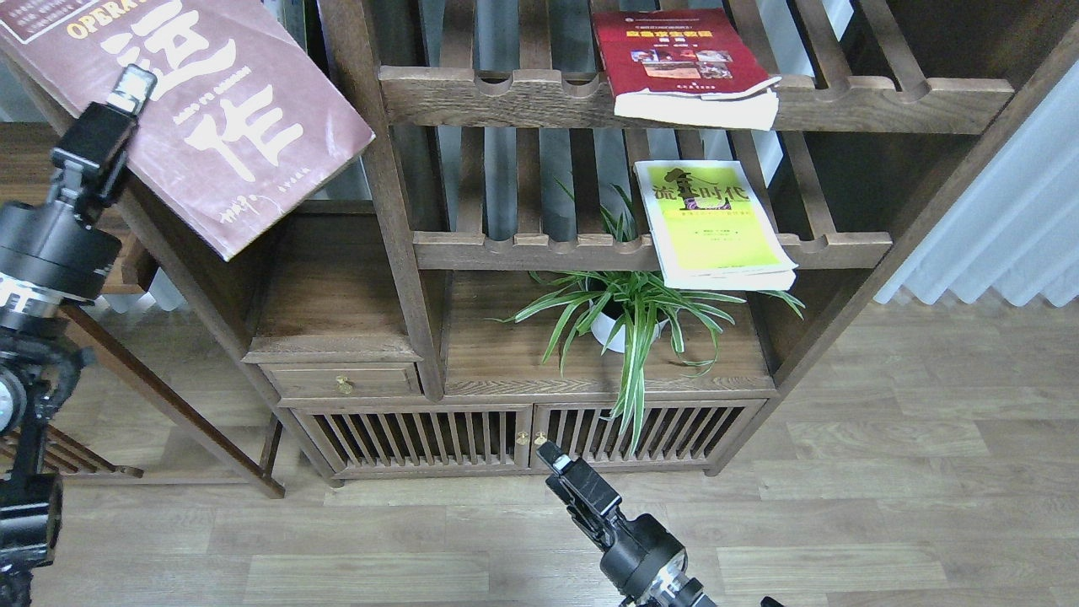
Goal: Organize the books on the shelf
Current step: 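Lift the maroon book with the left gripper toward the upper shelf, then push the maroon book onto the upper shelf with the left gripper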
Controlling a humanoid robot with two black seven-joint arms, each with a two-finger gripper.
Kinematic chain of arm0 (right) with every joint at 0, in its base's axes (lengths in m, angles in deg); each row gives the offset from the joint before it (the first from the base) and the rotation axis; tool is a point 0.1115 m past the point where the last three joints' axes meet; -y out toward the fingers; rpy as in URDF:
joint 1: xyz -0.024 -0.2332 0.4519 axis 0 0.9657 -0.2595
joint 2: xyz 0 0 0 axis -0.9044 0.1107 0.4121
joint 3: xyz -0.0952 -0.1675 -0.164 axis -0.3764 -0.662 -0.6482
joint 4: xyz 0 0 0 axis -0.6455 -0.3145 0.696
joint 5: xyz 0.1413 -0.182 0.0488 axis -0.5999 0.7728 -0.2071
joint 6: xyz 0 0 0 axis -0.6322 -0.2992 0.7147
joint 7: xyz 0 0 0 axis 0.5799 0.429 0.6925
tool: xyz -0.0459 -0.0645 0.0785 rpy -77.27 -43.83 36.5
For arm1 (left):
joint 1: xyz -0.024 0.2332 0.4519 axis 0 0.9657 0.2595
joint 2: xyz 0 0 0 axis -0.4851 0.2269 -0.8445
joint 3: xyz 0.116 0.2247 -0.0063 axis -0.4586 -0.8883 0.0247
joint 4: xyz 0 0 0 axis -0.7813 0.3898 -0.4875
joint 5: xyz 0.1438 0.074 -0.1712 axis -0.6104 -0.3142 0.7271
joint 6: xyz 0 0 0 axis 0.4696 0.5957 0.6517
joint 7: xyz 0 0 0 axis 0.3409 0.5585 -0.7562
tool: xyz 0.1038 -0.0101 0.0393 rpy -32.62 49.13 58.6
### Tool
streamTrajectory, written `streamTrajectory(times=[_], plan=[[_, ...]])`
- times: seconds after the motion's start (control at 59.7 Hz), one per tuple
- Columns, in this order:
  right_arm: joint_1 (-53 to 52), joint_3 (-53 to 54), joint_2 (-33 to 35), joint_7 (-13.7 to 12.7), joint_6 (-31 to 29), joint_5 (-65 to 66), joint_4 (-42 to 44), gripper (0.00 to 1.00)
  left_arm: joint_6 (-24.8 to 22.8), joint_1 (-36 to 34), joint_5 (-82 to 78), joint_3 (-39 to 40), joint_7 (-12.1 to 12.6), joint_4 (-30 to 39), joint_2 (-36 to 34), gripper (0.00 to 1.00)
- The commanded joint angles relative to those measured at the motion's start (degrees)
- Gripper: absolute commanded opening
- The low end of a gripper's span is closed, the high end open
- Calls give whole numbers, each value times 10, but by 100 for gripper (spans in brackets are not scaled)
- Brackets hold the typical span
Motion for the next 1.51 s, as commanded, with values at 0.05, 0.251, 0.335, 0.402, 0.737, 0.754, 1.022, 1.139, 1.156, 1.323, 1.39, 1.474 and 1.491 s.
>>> streamTrajectory(times=[0.05,0.251,0.335,0.402,0.737,0.754,1.022,1.139,1.156,1.323,1.39,1.474,1.491], plan=[[0,-1,0,0,0,1,0,90,0,-28,-9,38,33,-4,-28,0],[0,-2,0,0,0,6,0,90,0,-46,-54,62,41,-10,-29,0],[2,-1,0,0,0,11,0,90,0,-50,-75,62,41,-16,-29,0],[4,1,0,0,0,13,0,90,0,-60,-95,64,41,-26,-28,0],[2,-2,0,0,0,13,-1,91,0,-150,-202,65,38,-89,5,0],[2,-2,0,0,0,13,-1,91,0,-157,-211,65,37,-92,11,0],[3,-14,0,-1,0,13,0,92,0,-191,-302,64,34,-96,55,0],[2,-28,0,-1,0,13,1,93,0,-211,-327,61,34,-95,63,0],[2,-28,0,-1,0,13,1,94,0,-214,-330,60,34,-95,63,0],[1,-35,0,-1,0,12,10,97,0,-220,-330,61,36,-88,52,0],[1,-35,0,0,0,11,19,98,0,-221,-323,63,37,-88,32,0],[1,-36,0,0,0,10,32,98,0,-221,-311,63,37,-88,13,0],[1,-36,0,0,0,10,35,98,0,-222,-304,63,37,-89,9,0]])
